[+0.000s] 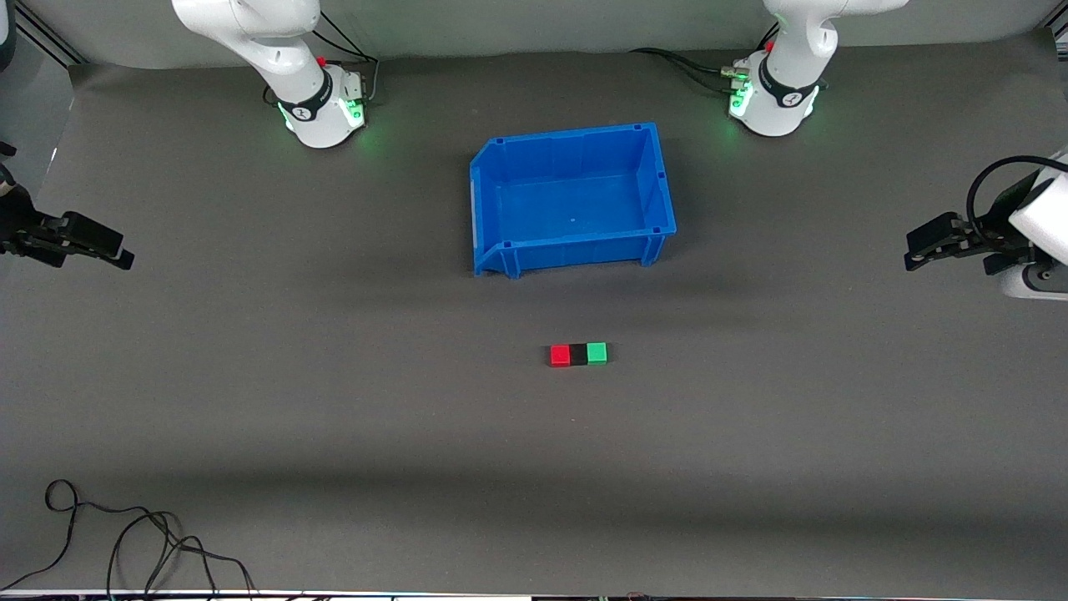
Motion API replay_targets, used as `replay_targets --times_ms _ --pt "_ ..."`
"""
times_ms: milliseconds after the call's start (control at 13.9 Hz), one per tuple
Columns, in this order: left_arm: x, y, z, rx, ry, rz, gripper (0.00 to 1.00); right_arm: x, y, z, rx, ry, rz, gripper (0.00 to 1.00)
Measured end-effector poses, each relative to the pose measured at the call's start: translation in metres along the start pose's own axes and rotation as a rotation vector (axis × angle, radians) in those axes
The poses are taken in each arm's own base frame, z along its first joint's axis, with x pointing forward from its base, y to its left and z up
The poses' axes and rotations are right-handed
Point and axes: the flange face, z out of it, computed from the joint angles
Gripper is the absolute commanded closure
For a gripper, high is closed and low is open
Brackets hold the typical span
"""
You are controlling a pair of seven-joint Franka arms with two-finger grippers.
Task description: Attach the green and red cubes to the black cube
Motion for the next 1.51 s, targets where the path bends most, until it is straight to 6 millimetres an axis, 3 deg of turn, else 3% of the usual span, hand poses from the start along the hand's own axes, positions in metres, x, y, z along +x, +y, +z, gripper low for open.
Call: replay_targets --times_ms 431,1508 --pt "-0.001 -0.015 0.001 0.022 -0.003 -0.019 0.00 -0.008 -0.017 -0.002 -0.002 -0.020 -0.030 0.00" --pt "-0.001 -0.018 0.005 0.050 -0.014 -0.019 0.00 -0.007 -0.013 0.000 -0.003 -0.024 -0.023 0.00"
